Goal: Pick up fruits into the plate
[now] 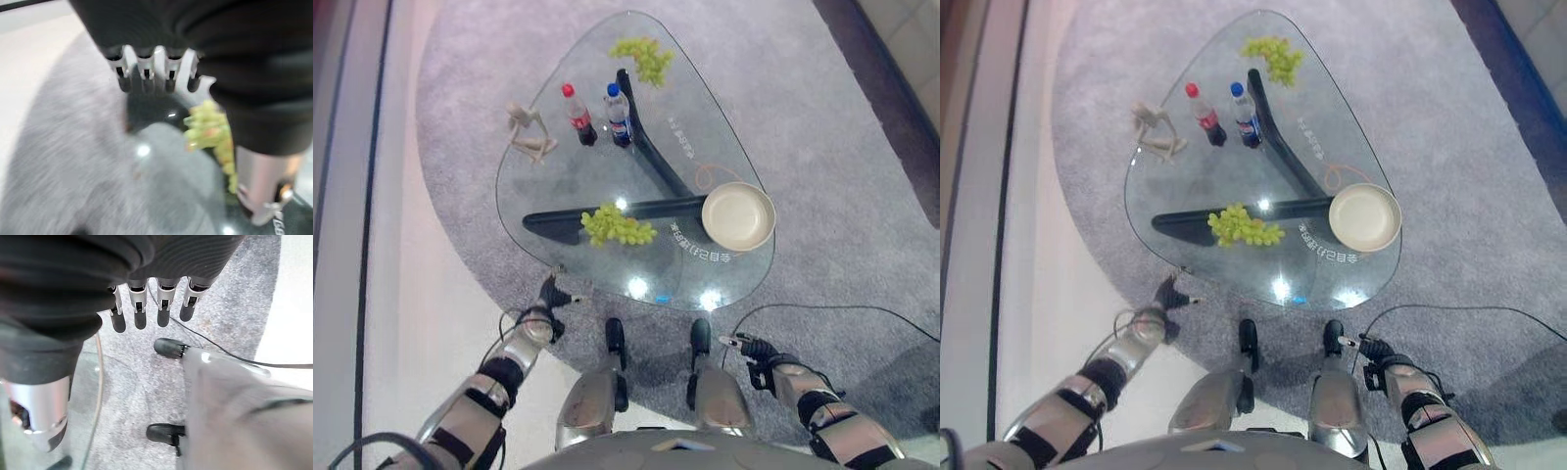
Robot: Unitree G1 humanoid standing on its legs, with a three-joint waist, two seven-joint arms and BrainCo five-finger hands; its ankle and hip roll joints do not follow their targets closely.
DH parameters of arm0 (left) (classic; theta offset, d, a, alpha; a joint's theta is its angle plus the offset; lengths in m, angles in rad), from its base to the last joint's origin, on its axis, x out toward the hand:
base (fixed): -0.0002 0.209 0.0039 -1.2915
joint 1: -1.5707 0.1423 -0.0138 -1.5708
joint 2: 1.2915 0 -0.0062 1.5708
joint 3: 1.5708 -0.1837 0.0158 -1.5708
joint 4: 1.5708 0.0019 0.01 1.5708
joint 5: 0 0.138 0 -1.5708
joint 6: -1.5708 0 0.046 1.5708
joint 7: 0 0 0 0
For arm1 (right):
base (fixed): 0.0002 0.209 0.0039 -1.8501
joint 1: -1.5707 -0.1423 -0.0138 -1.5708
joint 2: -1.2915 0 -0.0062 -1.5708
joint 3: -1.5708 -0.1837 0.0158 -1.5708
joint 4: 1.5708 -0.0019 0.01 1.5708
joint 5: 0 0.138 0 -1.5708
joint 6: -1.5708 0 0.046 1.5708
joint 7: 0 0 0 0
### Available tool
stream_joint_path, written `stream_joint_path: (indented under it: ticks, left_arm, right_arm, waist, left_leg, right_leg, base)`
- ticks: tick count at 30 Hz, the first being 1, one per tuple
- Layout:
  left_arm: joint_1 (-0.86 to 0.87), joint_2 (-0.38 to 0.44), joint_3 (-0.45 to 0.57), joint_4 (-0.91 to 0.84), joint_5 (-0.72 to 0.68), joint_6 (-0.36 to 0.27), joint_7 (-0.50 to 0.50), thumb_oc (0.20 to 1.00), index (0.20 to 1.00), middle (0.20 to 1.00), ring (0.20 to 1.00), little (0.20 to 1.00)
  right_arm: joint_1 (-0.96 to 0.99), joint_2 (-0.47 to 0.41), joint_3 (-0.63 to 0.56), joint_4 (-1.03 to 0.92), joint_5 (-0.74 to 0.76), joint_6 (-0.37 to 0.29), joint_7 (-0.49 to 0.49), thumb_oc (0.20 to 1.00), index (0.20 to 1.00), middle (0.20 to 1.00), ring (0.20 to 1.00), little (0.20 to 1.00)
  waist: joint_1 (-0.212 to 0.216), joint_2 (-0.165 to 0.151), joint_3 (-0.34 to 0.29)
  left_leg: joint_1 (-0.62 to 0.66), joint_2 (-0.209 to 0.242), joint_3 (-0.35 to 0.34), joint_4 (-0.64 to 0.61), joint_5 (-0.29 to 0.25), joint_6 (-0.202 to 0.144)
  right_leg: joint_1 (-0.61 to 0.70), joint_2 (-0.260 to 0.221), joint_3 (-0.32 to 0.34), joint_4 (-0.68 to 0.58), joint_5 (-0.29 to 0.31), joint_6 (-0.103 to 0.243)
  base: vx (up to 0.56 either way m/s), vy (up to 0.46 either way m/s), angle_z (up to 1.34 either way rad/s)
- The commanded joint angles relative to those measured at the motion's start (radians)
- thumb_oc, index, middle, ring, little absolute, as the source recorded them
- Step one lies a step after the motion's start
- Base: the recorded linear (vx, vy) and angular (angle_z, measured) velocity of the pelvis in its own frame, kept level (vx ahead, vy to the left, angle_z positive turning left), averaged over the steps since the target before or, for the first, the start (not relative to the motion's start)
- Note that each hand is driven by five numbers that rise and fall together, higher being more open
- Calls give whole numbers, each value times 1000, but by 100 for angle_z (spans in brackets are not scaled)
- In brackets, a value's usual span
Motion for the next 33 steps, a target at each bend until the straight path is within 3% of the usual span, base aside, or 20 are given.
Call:
stream_joint_path:
  ticks: [1, 6, 8, 14, 19, 24, 30, 33]
  left_arm:
    - [-116, 116, 4, -57, 76, 36, 55, 1000, 1000, 1000, 1000, 1000]
    - [-366, 248, -28, -98, 190, 148, 27, 1000, 1000, 1000, 1000, 1000]
    - [-440, 257, -51, -76, 219, 181, 19, 1000, 1000, 1000, 1000, 1000]
    - [-602, 227, -113, 35, 308, 257, 50, 1000, 1000, 1000, 1000, 1000]
    - [-669, 205, -134, 122, 307, 290, 117, 1000, 1000, 1000, 1000, 1000]
    - [-723, 196, -165, 185, 333, 296, 115, 1000, 1000, 1000, 1000, 1000]
    - [-788, 173, -243, 223, 460, 311, 6, 1000, 1000, 1000, 1000, 1000]
    - [-798, 158, -281, 232, 522, 366, -78, 1000, 1000, 1000, 1000, 1000]
  right_arm:
    - [-23, -15, 29, -47, 59, -4, -2, 1000, 1000, 1000, 1000, 1000]
    - [-68, -14, 40, -66, 128, -19, -24, 1000, 1000, 1000, 1000, 1000]
    - [-84, -9, 38, -63, 157, -25, -31, 1000, 1000, 1000, 1000, 1000]
    - [-104, 12, 46, -100, 204, -62, -30, 1000, 1000, 1000, 1000, 1000]
    - [-108, 15, 57, -139, 245, -79, -26, 1000, 1000, 1000, 1000, 1000]
    - [-103, 18, 66, -175, 284, -91, -29, 1000, 1000, 1000, 1000, 1000]
    - [-108, 24, 64, -226, 366, -105, -25, 1000, 1000, 1000, 1000, 1000]
    - [-111, 26, 51, -249, 412, -100, -12, 1000, 1000, 1000, 1000, 1000]
  waist:
    - [-15, -39, 70]
    - [-37, -44, 93]
    - [-45, -48, 93]
    - [-78, -67, 93]
    - [-100, -81, 93]
    - [-116, -93, 93]
    - [-138, -115, 93]
    - [-149, -121, 93]
  left_leg:
    - [-16, -19, 8, 96, -125, 9]
    - [-147, -31, 4, 124, -113, 14]
    - [-189, -36, 3, 139, -111, 15]
    - [-315, -40, 12, 182, -104, 15]
    - [-392, -37, 14, 209, -98, 12]
    - [-447, -35, 19, 240, -102, 7]
    - [-539, -35, 21, 294, -109, 3]
    - [-579, -39, 19, 319, -115, 6]
  right_leg:
    - [-113, -16, 70, 147, -37, 11]
    - [-264, -4, 91, 198, -28, 11]
    - [-307, -1, 97, 210, -24, 9]
    - [-439, 20, 122, 249, -14, 8]
    - [-514, 41, 138, 270, -10, 5]
    - [-564, 54, 147, 288, -13, 2]
    - [-646, 73, 151, 320, -12, -4]
    - [-682, 82, 157, 333, -10, -8]
  base:
    - [-55, -17, -11]
    - [-21, -43, -10]
    - [6, -36, -8]
    - [3, -33, -13]
    - [-1, -20, -13]
    - [1, -31, -5]
    - [-8, -57, -1]
    - [-6, -14, 0]
